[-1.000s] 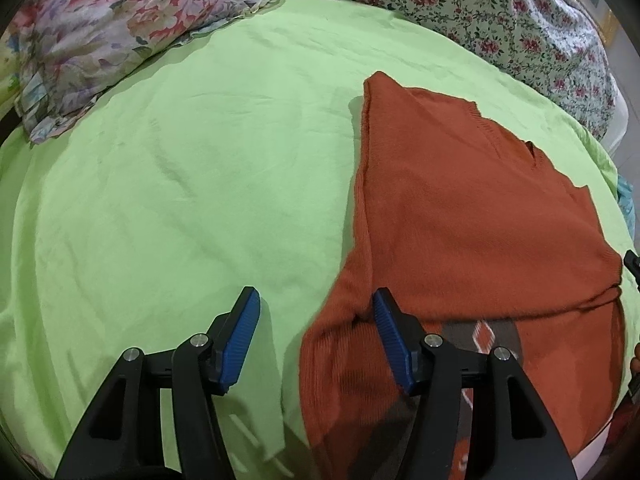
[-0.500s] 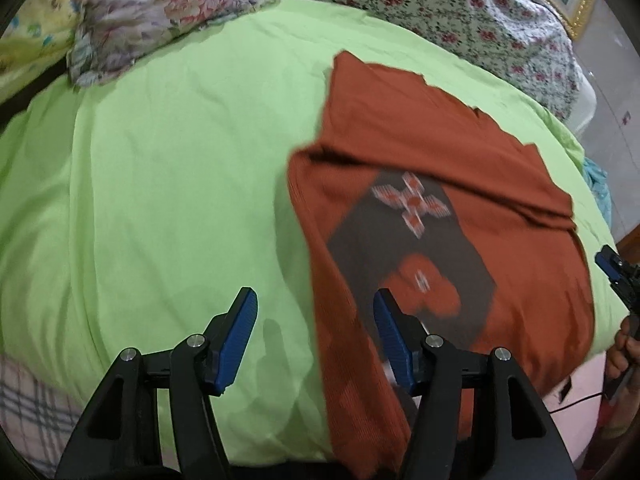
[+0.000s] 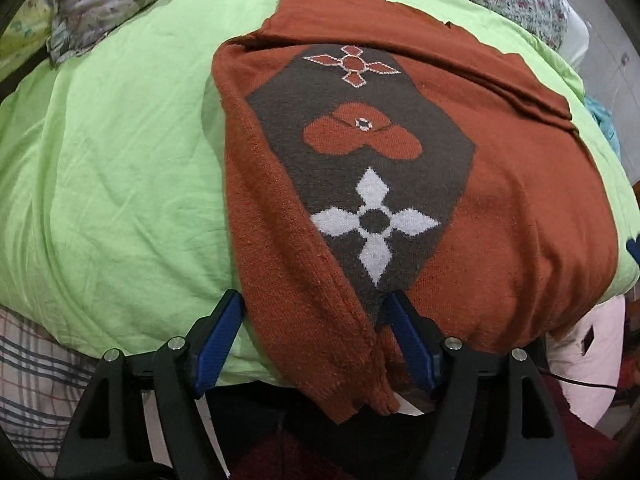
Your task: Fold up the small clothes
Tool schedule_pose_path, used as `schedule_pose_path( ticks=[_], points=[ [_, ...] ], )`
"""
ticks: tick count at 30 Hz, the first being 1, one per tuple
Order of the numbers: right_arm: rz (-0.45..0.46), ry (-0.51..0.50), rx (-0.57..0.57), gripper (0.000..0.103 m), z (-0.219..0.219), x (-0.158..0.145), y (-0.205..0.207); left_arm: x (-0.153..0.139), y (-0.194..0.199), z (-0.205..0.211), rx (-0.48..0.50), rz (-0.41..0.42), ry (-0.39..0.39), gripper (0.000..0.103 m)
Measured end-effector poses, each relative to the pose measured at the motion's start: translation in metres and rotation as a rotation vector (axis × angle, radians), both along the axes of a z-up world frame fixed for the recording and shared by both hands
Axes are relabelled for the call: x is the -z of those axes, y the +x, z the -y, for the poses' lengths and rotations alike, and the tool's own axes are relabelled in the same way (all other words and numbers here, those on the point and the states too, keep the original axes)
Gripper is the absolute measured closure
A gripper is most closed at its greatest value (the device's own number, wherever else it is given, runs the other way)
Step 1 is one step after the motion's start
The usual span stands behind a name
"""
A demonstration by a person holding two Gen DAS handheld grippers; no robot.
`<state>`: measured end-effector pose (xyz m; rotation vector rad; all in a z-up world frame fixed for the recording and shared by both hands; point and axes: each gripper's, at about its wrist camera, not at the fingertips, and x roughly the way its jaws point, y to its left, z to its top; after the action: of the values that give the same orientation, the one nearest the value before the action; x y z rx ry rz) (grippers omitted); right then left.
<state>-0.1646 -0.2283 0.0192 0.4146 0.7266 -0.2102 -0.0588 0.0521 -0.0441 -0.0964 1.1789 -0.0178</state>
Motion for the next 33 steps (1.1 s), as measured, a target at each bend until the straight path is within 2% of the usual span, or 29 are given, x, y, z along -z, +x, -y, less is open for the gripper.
schedule_pose_path(
  ticks=[2, 4, 6, 11, 12, 14, 16, 18, 22, 26, 30, 31, 32, 33],
  points=[
    [-0.019, 0.012, 0.009, 0.048, 0.004, 0.005, -0.014, 0.0, -0.004, -0.001, 0.015, 0.01, 0.001, 0.034],
    [-0.043, 0.03, 0.027, 0.046, 0.011, 0.012, -0.03, -0.004, -0.012, -0.007, 0.035, 0.035, -0.006, 0.061],
    [-0.066, 0.04, 0.045, 0.046, 0.016, 0.019, -0.042, -0.006, -0.025, -0.02, 0.032, 0.046, -0.045, 0.079],
    [-0.119, 0.071, 0.048, 0.044, 0.024, 0.035, -0.062, 0.004, -0.052, -0.052, -0.007, 0.022, -0.175, 0.077],
    [-0.133, 0.071, 0.04, 0.043, 0.024, 0.039, -0.063, 0.005, -0.055, -0.053, -0.012, 0.021, -0.192, 0.074],
    [-0.153, 0.076, 0.021, 0.039, 0.023, 0.046, -0.063, 0.006, -0.057, -0.051, -0.008, 0.017, -0.2, 0.064],
    [-0.165, 0.085, 0.01, 0.039, 0.023, 0.051, -0.062, 0.011, -0.058, -0.047, -0.002, -0.003, -0.205, 0.04],
    [-0.181, 0.085, -0.01, 0.039, 0.021, 0.058, -0.058, 0.021, -0.058, -0.042, -0.003, -0.024, -0.192, 0.037],
    [-0.217, 0.05, -0.019, 0.039, 0.014, 0.071, -0.051, 0.031, -0.061, -0.031, 0.012, -0.063, -0.131, 0.037],
    [-0.242, 0.063, -0.043, 0.039, 0.008, 0.086, -0.041, 0.034, -0.054, -0.036, 0.01, -0.069, -0.149, 0.037],
    [-0.251, 0.026, -0.056, 0.039, 0.0, 0.099, -0.031, 0.035, -0.051, -0.037, 0.033, -0.061, -0.119, 0.046],
    [-0.251, 0.026, -0.058, 0.044, 0.001, 0.101, -0.029, 0.035, -0.054, -0.037, 0.047, -0.057, -0.105, 0.052],
    [-0.255, 0.03, -0.062, 0.064, 0.001, 0.103, -0.027, 0.035, -0.054, -0.039, 0.057, -0.055, -0.098, 0.056],
    [-0.26, 0.034, -0.069, 0.075, 0.001, 0.106, -0.026, 0.035, -0.055, -0.042, 0.067, -0.054, -0.096, 0.068]
  ],
)
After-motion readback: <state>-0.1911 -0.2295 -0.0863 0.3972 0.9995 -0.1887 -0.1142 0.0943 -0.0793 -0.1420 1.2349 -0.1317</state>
